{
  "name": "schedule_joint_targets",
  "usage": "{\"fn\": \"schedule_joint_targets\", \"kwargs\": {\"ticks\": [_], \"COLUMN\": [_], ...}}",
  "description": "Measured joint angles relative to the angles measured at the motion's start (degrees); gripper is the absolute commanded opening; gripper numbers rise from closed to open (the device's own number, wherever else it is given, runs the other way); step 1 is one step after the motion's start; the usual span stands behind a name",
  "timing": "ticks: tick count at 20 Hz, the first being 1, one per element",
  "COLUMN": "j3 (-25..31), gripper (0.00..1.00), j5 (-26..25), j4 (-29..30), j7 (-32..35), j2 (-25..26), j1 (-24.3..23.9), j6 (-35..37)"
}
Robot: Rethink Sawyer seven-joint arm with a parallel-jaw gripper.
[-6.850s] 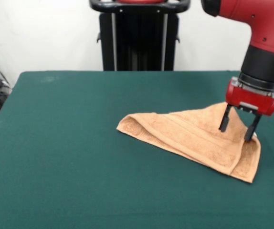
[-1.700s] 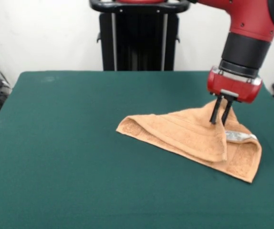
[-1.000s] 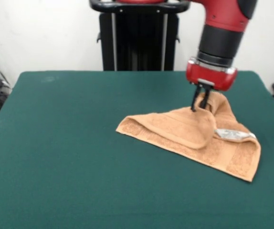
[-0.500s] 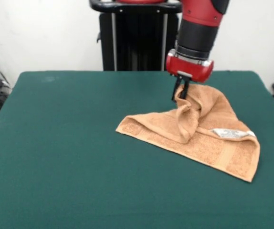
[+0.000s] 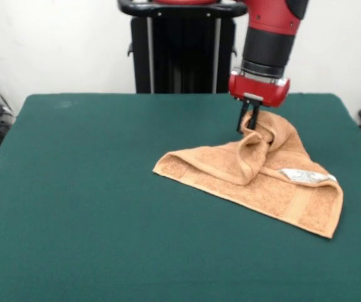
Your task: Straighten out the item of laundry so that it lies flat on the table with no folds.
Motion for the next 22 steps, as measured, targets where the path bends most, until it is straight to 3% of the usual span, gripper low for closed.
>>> {"fn": "schedule_joint_targets", "kwargs": {"ticks": [10, 22], "j3": [3.51, 4.83], "gripper": [0.00, 0.00], "j5": [-0.95, -3.38], "j4": [5.74, 12.07], "j7": [4.57, 6.57], "j2": [0.87, 0.08], "j1": [-2.69, -3.74], "j6": [-9.02, -9.76]}}
